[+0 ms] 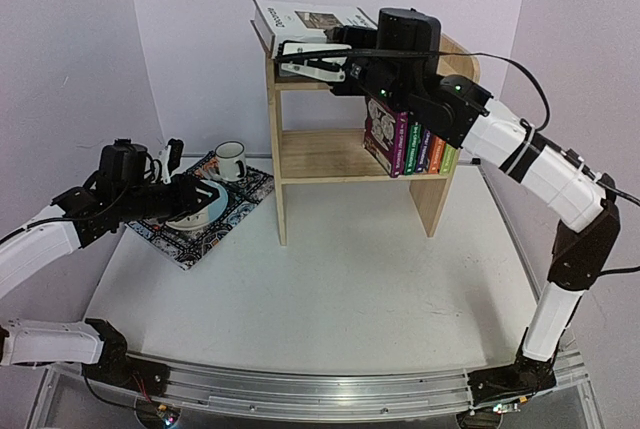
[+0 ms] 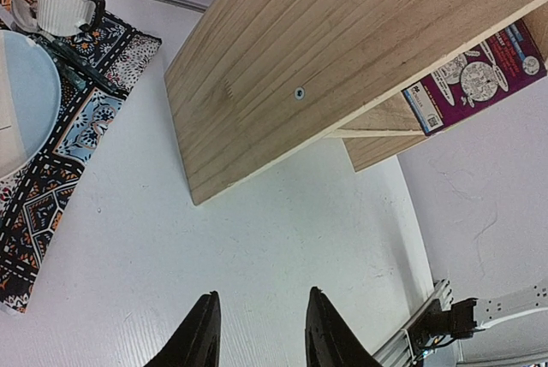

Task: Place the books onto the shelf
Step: Place the book on the book pile on the shelf.

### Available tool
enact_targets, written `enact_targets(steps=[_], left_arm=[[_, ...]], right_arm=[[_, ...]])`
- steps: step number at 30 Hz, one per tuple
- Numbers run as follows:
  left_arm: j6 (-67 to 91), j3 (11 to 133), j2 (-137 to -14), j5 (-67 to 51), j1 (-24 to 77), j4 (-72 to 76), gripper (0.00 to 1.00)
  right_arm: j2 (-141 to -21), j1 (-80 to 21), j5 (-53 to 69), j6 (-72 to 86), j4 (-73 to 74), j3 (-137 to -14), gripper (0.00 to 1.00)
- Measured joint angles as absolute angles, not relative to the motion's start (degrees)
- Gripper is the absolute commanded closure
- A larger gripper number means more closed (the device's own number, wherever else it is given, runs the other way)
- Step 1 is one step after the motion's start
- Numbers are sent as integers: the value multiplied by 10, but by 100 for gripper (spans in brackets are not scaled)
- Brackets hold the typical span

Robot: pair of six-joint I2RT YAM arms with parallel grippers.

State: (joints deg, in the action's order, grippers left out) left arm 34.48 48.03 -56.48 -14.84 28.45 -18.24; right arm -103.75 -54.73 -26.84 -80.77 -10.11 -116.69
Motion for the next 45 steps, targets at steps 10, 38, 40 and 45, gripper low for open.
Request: enact_targets(steps=[10,38,40,45], left_arm=[[345,480,-562,-153,284,-182,64],[345,480,-575,-170,284,-180,64],[345,480,-575,-170,284,-180,64],[345,480,-578,-176,284,-179,64]], right_arm=[[-1056,-539,-265,-813,-103,-1194,100],[-1081,-514,-346,-878,-68,-1228,53],[-1090,-514,-346,-879,-68,-1239,32],[-1096,-516,-342,-882,-72,-1248,2]])
